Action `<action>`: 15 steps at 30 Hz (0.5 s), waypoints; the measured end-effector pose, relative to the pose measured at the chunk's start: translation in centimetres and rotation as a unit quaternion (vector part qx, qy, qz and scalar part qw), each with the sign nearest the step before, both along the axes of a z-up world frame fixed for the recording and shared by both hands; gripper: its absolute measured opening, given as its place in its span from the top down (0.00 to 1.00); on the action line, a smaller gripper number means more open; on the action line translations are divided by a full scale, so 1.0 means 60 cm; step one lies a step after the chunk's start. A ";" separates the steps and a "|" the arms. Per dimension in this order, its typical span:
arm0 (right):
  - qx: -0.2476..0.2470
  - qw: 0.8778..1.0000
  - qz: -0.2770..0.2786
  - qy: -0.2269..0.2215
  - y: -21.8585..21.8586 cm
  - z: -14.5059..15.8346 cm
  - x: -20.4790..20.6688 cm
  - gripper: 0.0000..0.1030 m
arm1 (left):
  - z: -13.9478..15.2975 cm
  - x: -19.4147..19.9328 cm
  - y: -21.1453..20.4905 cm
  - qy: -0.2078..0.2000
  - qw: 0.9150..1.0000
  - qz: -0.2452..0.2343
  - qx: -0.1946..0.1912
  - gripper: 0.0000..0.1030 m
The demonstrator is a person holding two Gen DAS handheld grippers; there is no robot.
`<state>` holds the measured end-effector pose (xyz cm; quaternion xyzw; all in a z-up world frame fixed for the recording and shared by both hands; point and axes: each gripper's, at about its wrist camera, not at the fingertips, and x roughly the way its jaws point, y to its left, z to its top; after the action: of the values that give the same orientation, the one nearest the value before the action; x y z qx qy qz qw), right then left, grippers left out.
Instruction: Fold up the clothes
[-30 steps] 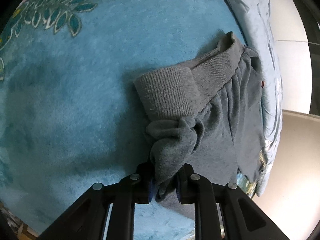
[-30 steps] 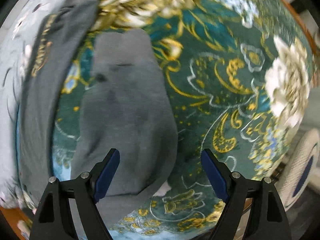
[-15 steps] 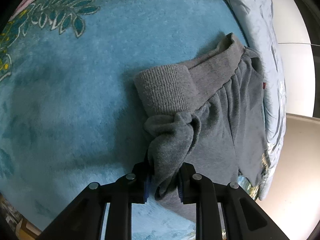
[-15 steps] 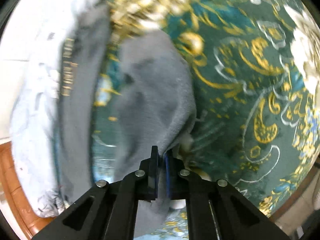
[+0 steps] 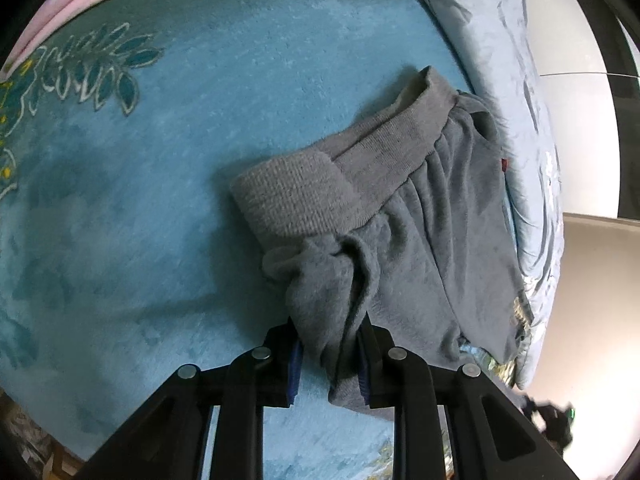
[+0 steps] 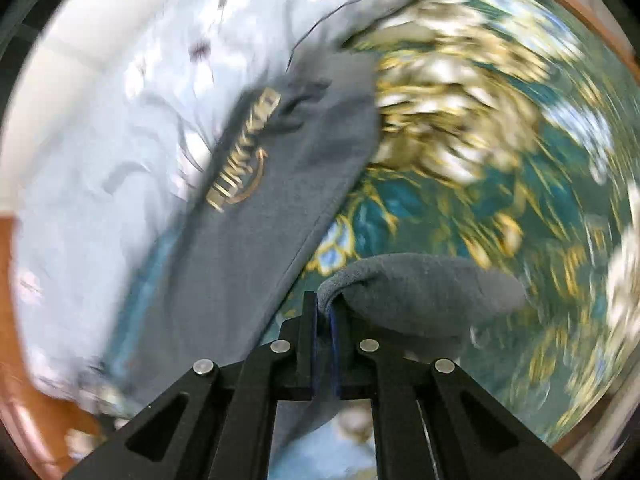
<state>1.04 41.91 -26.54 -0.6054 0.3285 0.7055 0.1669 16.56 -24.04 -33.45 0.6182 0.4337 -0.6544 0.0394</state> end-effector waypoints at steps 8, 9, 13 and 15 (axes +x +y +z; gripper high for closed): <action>-0.009 0.998 0.065 0.016 -0.033 -0.018 -0.058 0.55 | 0.003 -0.009 0.001 0.002 1.000 0.016 -0.003 0.73; -0.010 0.997 0.074 0.030 -0.031 -0.004 -0.056 0.55 | 0.003 -0.008 0.001 0.001 1.000 0.016 -0.004 0.71; -0.006 0.995 0.065 0.070 0.017 0.049 -0.003 0.53 | 0.006 -0.006 -0.002 -0.001 1.000 0.017 -0.008 0.68; 0.001 0.998 0.041 0.048 0.047 0.039 0.047 0.53 | 0.007 -0.005 -0.003 -0.002 1.000 0.015 -0.011 0.67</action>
<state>3.89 44.75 -24.19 -0.5840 0.3107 0.7399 0.1225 16.29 -24.24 -33.01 0.6122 0.4352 -0.6577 0.0568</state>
